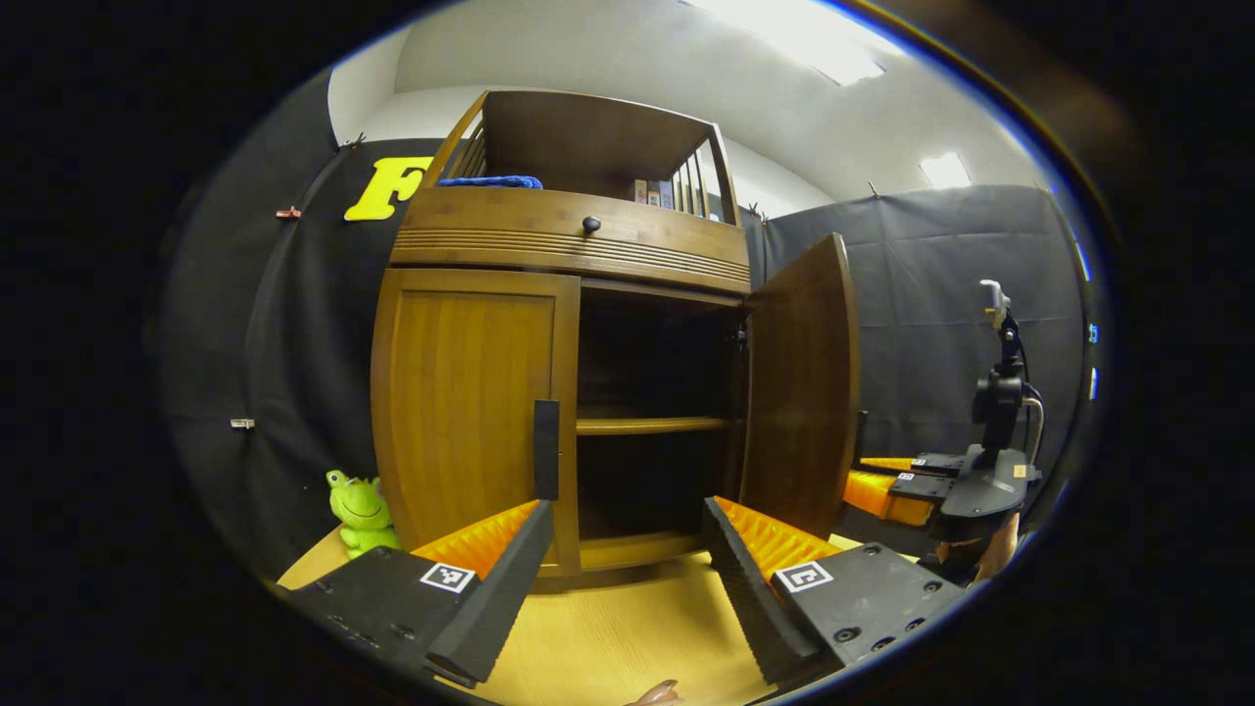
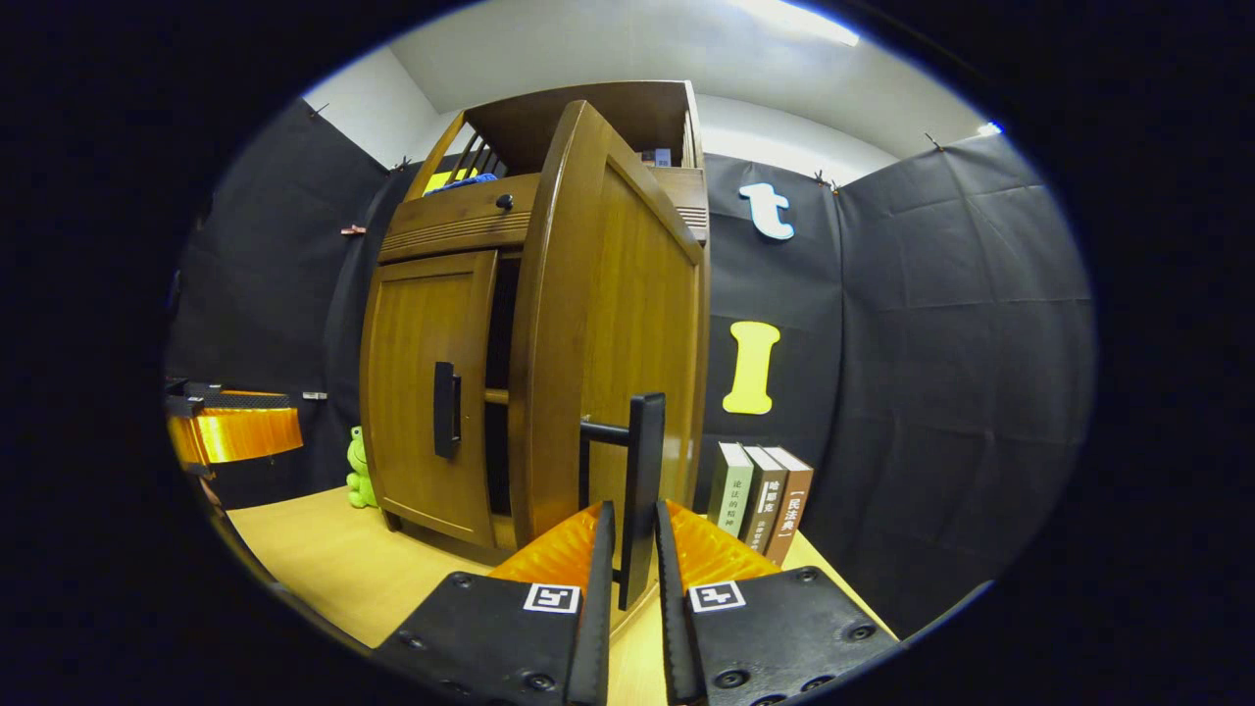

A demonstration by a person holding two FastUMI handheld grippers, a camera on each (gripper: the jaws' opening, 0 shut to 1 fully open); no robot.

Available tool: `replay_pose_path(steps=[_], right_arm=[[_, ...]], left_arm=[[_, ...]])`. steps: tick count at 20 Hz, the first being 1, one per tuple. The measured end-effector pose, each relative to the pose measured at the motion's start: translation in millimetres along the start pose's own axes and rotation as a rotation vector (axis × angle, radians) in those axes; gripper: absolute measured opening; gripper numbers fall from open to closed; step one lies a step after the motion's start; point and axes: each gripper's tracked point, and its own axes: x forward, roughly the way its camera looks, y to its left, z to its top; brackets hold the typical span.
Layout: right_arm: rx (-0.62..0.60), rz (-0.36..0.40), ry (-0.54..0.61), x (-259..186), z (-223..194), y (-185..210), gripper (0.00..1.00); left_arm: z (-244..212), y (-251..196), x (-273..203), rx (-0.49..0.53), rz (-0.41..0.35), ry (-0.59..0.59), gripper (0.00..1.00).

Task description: Open the right door of the double-door shoe cabinet with the right hand, and open the left door with the left hand.

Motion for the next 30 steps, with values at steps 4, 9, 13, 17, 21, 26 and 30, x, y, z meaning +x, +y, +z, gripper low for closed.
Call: replay_pose_path(steps=[4, 9, 13, 17, 21, 26, 30], right_arm=[[0.008, -0.043, -0.016, -8, 2, -29, 0.31], [0.043, -0.066, -0.047, -19, 8, -56, 0.21], [0.036, -0.103, -0.068, -27, 12, -79, 0.21], [0.010, -0.162, -0.093, -36, 16, -103, 0.16], [0.039, -0.122, -0.091, -39, 15, -102, 0.21], [0.004, -0.130, -0.139, -69, 26, -100, 0.12], [-0.007, -0.183, -0.214, -90, 41, -110, 0.81]], left_arm=[[0, -2, 16, 0.009, 0.006, -0.018, 0.96], [1, 6, 45, 0.011, 0.024, -0.045, 0.94], [7, 25, 78, 0.014, 0.065, -0.082, 0.93], [1, 47, 115, -0.009, 0.094, -0.071, 0.95], [-4, 71, 144, -0.009, 0.142, -0.090, 0.95], [-12, 90, 180, 0.037, 0.172, -0.089, 0.95], [-31, 105, 205, 0.015, 0.200, -0.060, 0.93]])
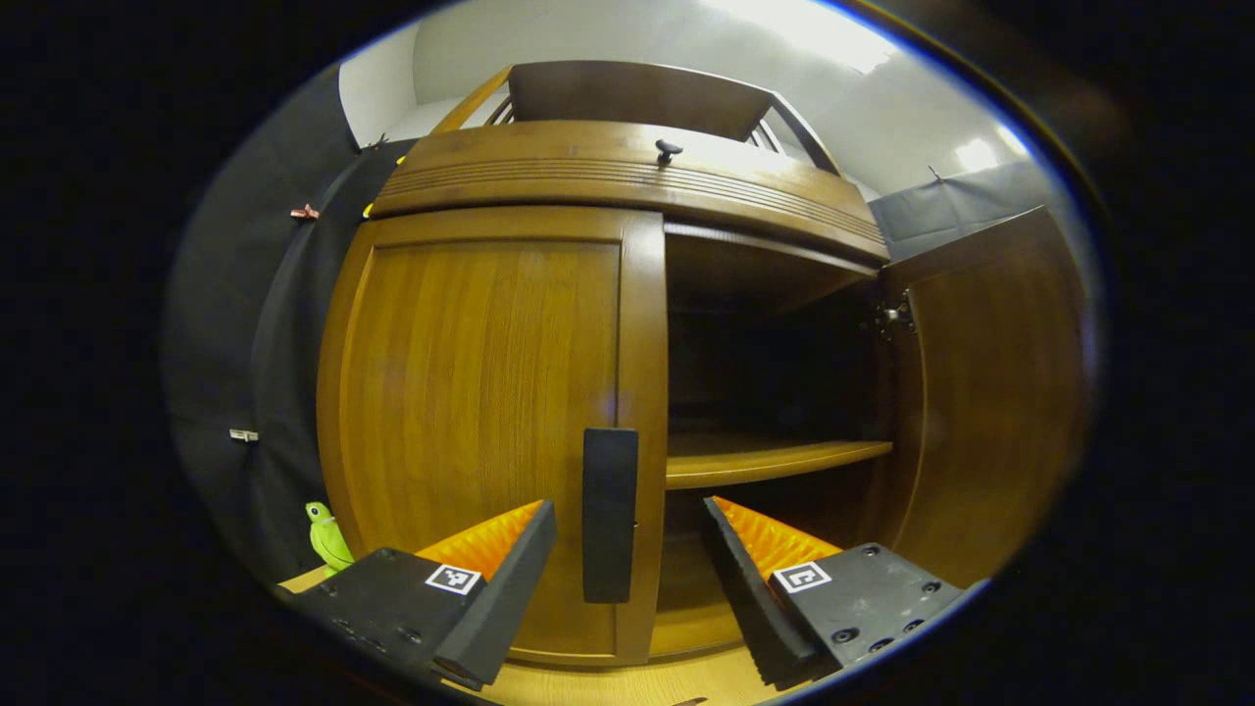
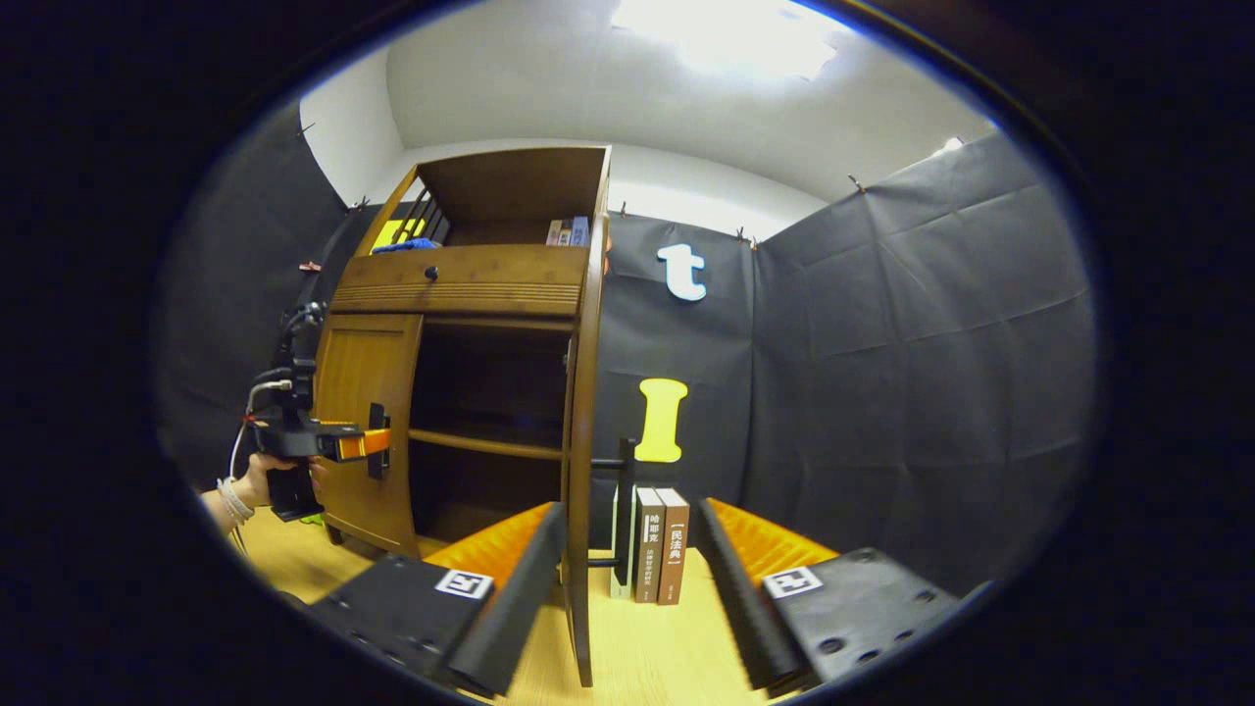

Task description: Open the right door of the double-door shoe cabinet with the right hand, and open the left door with the left hand.

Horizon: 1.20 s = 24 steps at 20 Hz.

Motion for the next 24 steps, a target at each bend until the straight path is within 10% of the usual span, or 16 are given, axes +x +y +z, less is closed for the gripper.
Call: replay_pose_path(steps=[1, 8, 13, 24], right_arm=[[0.000, -0.012, 0.000, -1, -1, -3, 0.98], [-0.003, -0.033, 0.025, 2, -8, -14, 0.97], [0.026, -0.038, 0.011, 3, -3, -15, 0.98], [0.042, 0.034, 0.007, -15, 10, 32, 0.95]], left_arm=[[-4, 3, 6, -0.007, 0.003, 0.008, 0.91], [-22, 18, 30, -0.017, 0.028, 0.033, 0.75], [-21, 6, 29, 0.011, 0.002, 0.017, 0.38], [-12, 16, -48, -0.020, -0.073, 0.030, 0.31]])
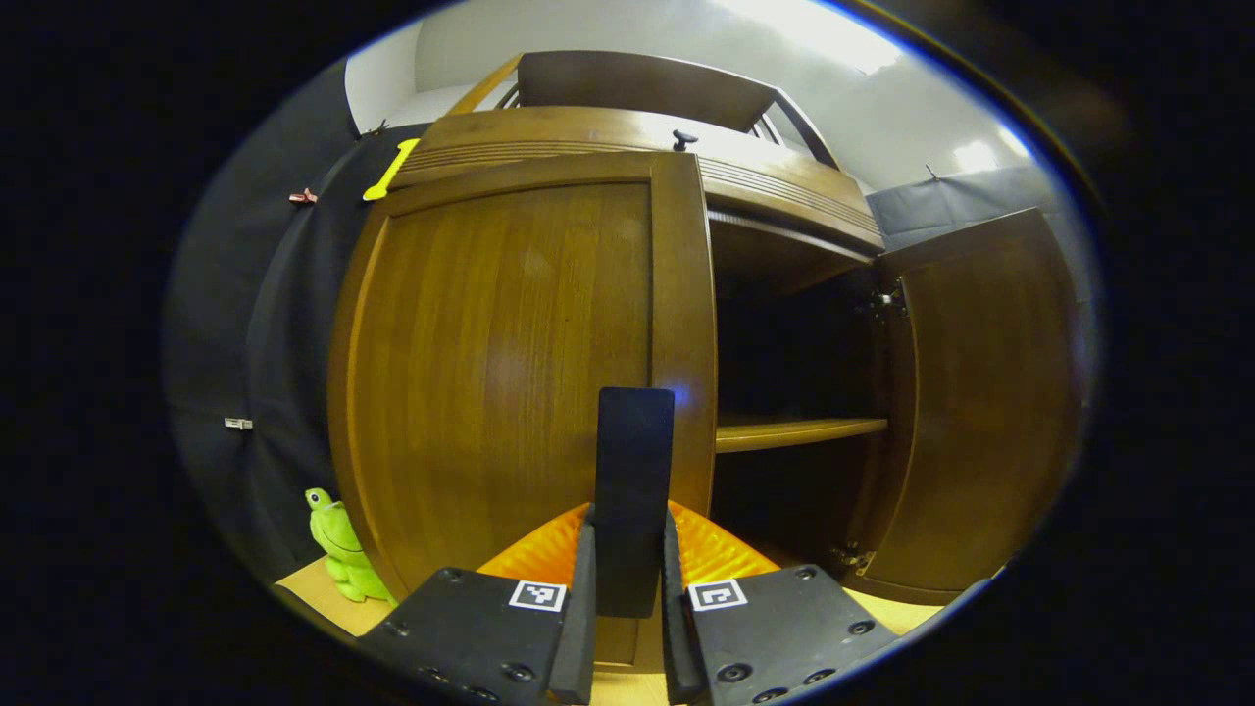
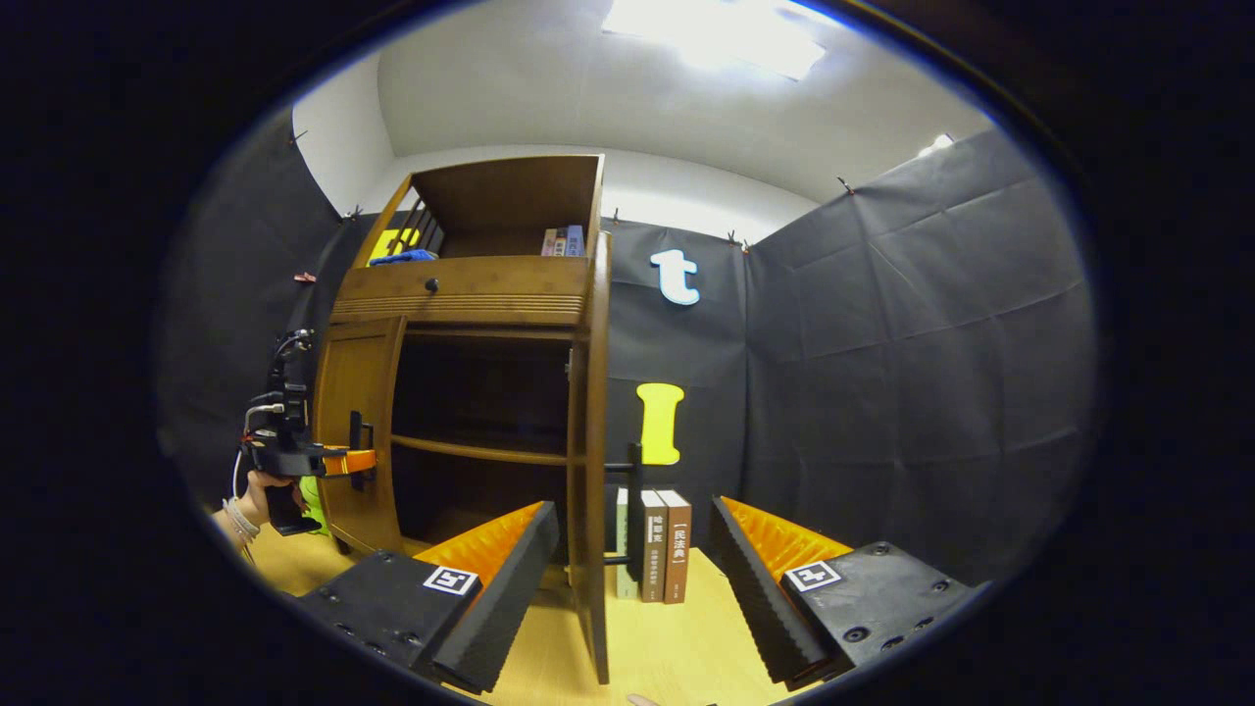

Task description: Open the right door of the double-door shoe cabinet with the right hand, and open the left door with the left hand.

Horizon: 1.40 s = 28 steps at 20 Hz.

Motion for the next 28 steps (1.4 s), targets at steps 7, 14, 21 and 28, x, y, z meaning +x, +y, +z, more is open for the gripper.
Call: replay_pose_path(steps=[7, 14, 21, 28], right_arm=[[-0.039, 0.059, -0.022, -12, 11, 35, 0.97], [-0.037, 0.172, -0.043, -14, 14, 89, 0.97], [-0.001, 0.273, -0.038, -9, 11, 136, 0.97], [-0.009, 0.344, -0.044, 5, 5, 171, 0.98]], left_arm=[[4, 18, -55, -0.018, 0.011, -0.010, 0.30], [10, 51, -107, -0.003, 0.063, -0.009, 0.29], [15, 89, -143, 0.015, 0.132, 0.000, 0.24], [21, 132, -174, 0.004, 0.239, -0.002, 0.17]])
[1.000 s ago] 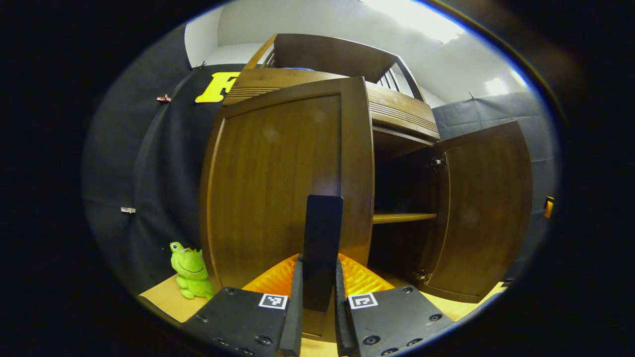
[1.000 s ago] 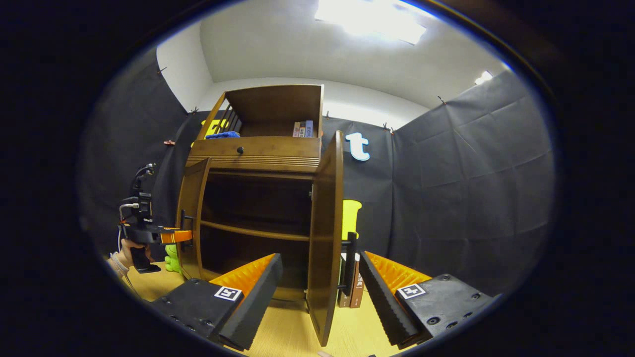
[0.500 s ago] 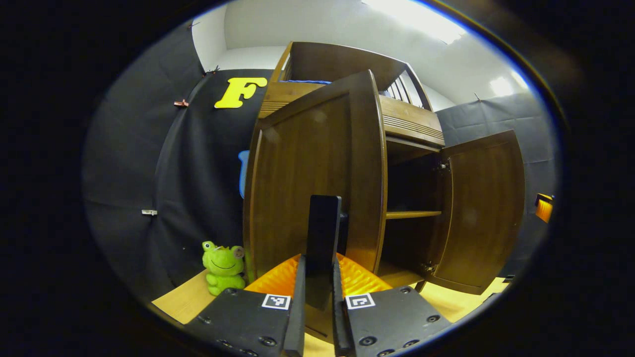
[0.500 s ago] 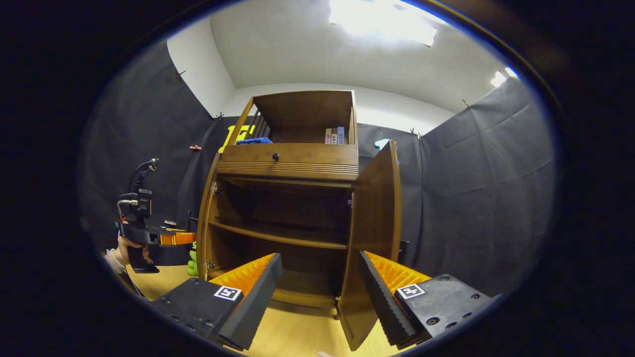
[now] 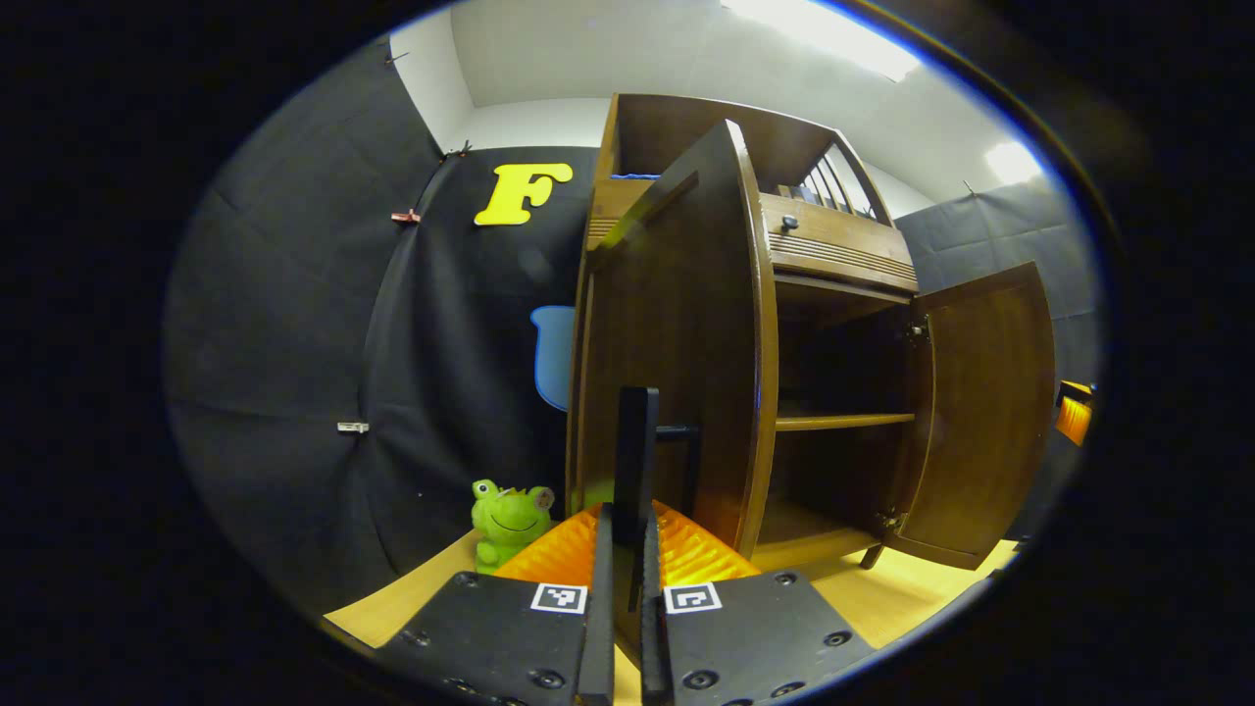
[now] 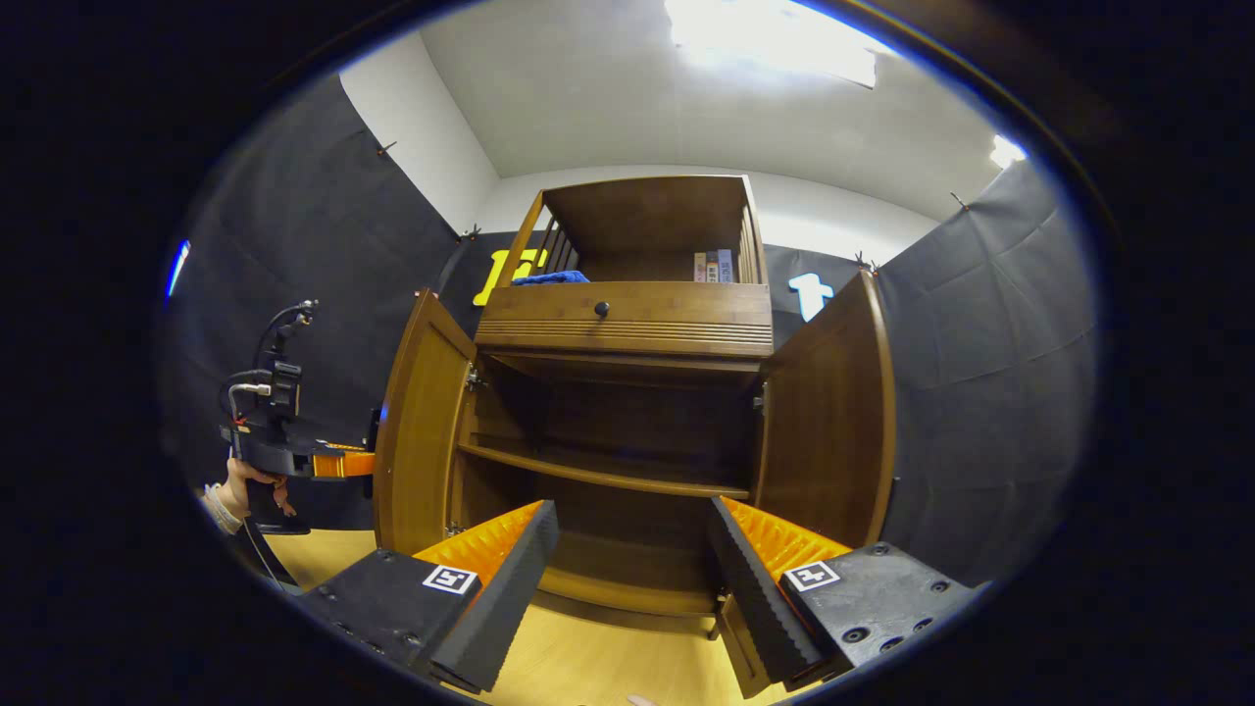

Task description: Open the right door of the double-door shoe cabinet with the right hand, and open the left door with the left hand.

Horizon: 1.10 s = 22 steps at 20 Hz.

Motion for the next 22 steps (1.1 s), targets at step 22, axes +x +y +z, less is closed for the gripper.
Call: replay_pose_path(steps=[22], right_arm=[[0.025, 0.002, 0.067, 26, -18, 24, 1.00]], left_arm=[[44, 25, -83, 0.064, 0.147, 0.004, 0.05]])
